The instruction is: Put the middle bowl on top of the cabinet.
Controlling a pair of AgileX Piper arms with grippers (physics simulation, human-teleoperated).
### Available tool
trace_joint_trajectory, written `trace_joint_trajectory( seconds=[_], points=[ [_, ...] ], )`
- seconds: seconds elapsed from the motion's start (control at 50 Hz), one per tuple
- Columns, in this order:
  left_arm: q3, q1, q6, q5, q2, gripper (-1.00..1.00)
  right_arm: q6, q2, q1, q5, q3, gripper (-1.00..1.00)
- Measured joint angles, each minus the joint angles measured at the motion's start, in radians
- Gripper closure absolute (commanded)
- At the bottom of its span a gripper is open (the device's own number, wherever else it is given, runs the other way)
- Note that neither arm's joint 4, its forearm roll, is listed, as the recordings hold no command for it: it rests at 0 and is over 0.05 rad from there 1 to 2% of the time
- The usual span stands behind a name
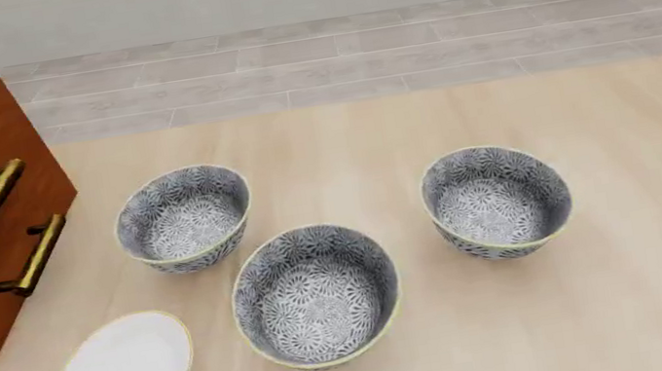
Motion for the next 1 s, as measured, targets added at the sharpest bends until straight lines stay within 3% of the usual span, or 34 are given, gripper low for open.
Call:
trace_joint_trajectory(
  seconds=[0.44, 1.0],
  points=[
    [-0.02, -0.045, -0.012, 0.004, 0.049, -1.0, -0.008, 0.008, -0.012, -0.013, 0.008, -1.0],
    [-0.185, -0.283, 0.038, -0.078, 0.42, -1.0, -0.016, 0.01, -0.026, -0.014, 0.009, -1.0]
  ],
)
